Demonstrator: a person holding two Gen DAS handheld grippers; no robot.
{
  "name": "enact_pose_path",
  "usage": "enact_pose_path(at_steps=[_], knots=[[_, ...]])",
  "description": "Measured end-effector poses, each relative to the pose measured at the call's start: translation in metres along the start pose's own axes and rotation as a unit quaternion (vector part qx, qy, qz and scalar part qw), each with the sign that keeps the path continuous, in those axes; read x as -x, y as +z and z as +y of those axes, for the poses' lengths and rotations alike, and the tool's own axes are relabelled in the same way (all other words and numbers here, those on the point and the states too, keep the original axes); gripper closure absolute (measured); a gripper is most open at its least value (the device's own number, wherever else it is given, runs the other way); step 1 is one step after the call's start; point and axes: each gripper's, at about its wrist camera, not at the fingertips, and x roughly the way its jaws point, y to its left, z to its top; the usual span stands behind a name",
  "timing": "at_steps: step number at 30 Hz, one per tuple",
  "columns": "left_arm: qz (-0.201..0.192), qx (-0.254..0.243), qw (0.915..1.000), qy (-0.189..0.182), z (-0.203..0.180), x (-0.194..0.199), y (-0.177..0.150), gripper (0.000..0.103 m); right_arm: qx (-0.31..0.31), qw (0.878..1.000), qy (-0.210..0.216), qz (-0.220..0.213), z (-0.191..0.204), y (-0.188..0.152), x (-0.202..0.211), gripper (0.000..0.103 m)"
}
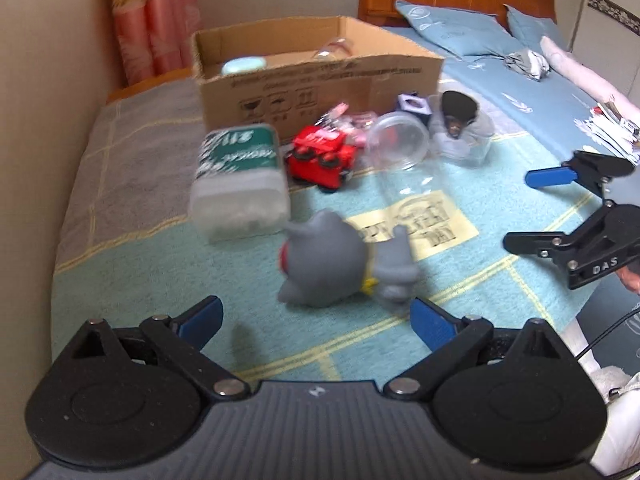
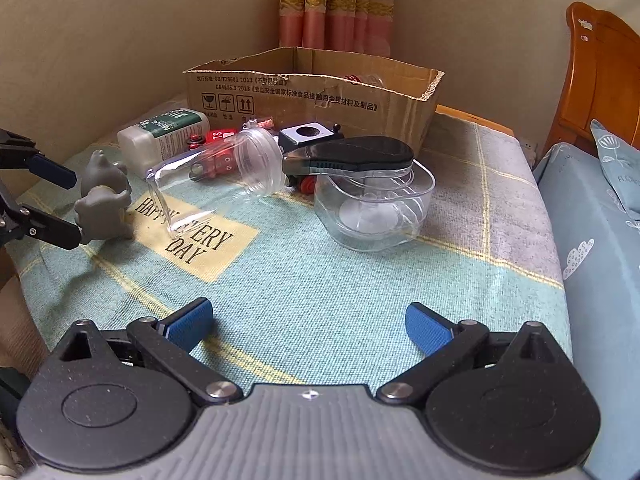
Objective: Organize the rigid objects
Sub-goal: 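Grasp the grey cat figurine with the left gripper while the right grasps the glass bowl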
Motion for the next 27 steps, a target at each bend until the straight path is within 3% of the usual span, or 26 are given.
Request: enact_pose_path(at_steps=[9,13,19,27], knots=[[-0.007,0.019,0.9998,0.007,-0.015,-0.024,0.008,0.008,0.018,0.999,0.019,0.024,-0.008,0.006,0.001,0.000],[-0.014,0.030,0.9993,0.014,-0.015,-0.027,0.010,0.027,0.021,1.000,0.016,0.015,-0.019,0.017,0.005,0.000],[-0.015,0.043,0.9986,0.025,-0.010,-0.029,0.012,0.027,0.036,0.999,0.018,-0.021,-0.034,0.049,0.005,0.000],[-0.013,0.060,0.9973,0.040,0.001,-0.029,0.012,0.027,0.075,0.996,0.030,-0.036,-0.034,0.074,-0.019,0.000]])
